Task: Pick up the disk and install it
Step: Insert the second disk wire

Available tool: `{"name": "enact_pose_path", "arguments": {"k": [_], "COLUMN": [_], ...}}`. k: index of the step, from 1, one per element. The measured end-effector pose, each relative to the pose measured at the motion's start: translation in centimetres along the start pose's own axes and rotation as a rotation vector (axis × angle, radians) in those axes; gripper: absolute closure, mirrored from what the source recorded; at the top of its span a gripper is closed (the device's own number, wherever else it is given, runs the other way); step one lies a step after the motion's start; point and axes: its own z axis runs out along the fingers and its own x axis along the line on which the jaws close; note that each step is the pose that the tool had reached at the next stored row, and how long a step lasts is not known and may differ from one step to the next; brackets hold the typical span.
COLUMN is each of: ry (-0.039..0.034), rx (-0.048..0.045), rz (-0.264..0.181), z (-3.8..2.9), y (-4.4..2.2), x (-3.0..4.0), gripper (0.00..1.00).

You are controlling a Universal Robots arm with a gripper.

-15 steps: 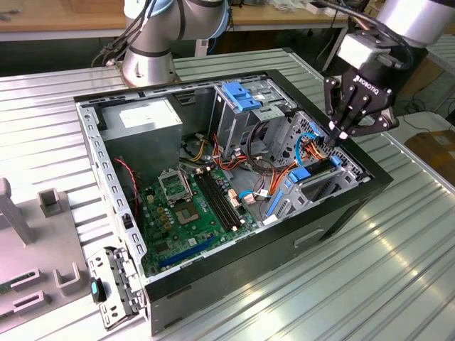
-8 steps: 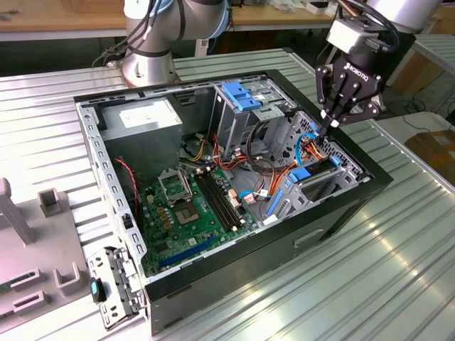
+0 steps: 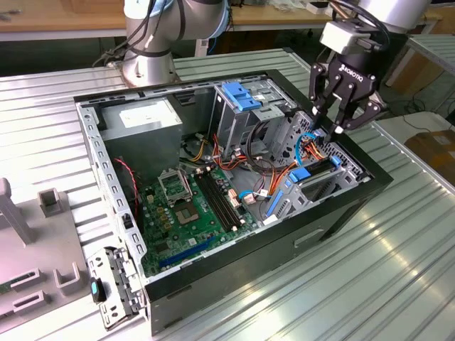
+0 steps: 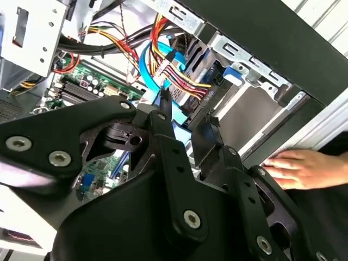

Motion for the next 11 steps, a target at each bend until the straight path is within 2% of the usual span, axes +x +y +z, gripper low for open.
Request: {"name": "enact_pose_path", "arguments": {"k": [2,3,4,5,6,11], "ry": [0.0208,0.0234,0.0242,0.0252,0.026,0.0248], "rx": [-0.0004,-0.0005,-0.0005,-0.0005,-0.0005,-0.0005], "rz": [0.001,0.002,0.002,0.002,0.002,0.002], "z": [0.22,0.34,0.45,0.59,0.63,0.66], "y": [-0.02,-0.03,-0.04,-0.05,-0.05,-0.05], "x": [-0.42,-0.49,-0.51,-0.54,-0.54,-0.5], "gripper": [0.6,0.66,0.66,0.73,0.84,0.84]}}
